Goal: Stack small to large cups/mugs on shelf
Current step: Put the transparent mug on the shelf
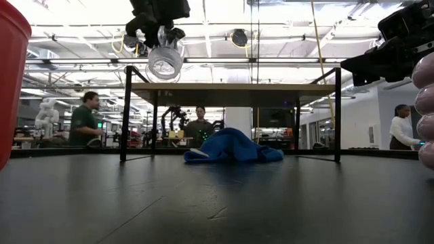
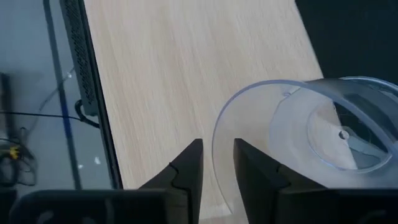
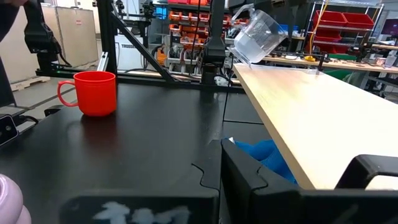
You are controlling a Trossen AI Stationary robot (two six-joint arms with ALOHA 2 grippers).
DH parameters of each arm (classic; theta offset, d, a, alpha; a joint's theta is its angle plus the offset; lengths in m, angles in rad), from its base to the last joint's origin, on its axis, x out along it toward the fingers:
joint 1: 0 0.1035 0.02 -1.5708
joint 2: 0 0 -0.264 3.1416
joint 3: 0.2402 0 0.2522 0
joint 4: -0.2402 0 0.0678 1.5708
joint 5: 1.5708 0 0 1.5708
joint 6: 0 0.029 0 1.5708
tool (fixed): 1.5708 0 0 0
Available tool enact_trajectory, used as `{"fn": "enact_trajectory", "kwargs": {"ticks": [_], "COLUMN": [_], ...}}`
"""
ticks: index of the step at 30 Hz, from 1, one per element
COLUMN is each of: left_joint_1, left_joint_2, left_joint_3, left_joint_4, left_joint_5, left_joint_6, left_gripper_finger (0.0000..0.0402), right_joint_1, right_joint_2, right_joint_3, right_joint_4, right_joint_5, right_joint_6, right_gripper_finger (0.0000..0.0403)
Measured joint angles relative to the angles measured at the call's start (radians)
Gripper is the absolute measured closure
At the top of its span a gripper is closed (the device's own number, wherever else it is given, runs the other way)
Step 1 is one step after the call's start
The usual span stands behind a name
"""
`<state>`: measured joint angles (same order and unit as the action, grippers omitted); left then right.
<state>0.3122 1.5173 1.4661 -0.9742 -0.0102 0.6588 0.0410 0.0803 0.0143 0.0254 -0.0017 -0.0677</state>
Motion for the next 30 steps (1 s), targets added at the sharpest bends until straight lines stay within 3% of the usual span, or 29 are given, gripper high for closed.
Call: {"fn": "enact_trajectory", "kwargs": {"ticks": [8,16,24,30], "left_joint_1": [-0.099,-0.142,-0.179,-0.191], "left_joint_2": [-0.002,-0.007,-0.007,-0.004], "left_joint_3": [0.001,-0.040,-0.111,-0.081], "left_joint_4": [0.019,0.055,0.135,0.107], "left_joint_5": [-0.144,-0.208,-0.396,-0.422], "left_joint_6": [0.000,-0.048,-0.042,-0.024], "left_gripper_finger": [0.0309,0.0309,0.0309,0.0309], "right_joint_1": [0.000,0.000,0.000,0.000], "right_joint_2": [0.000,0.000,0.000,0.000], "right_joint_3": [0.000,0.000,0.000,0.000], "right_joint_4": [0.000,0.000,0.000,0.000], "right_joint_5": [0.000,0.000,0.000,0.000], "right_joint_6": [-0.003,0.003,0.003,0.003], "right_gripper_finger": [0.0403,0.0403,0.0403,0.0403]}}
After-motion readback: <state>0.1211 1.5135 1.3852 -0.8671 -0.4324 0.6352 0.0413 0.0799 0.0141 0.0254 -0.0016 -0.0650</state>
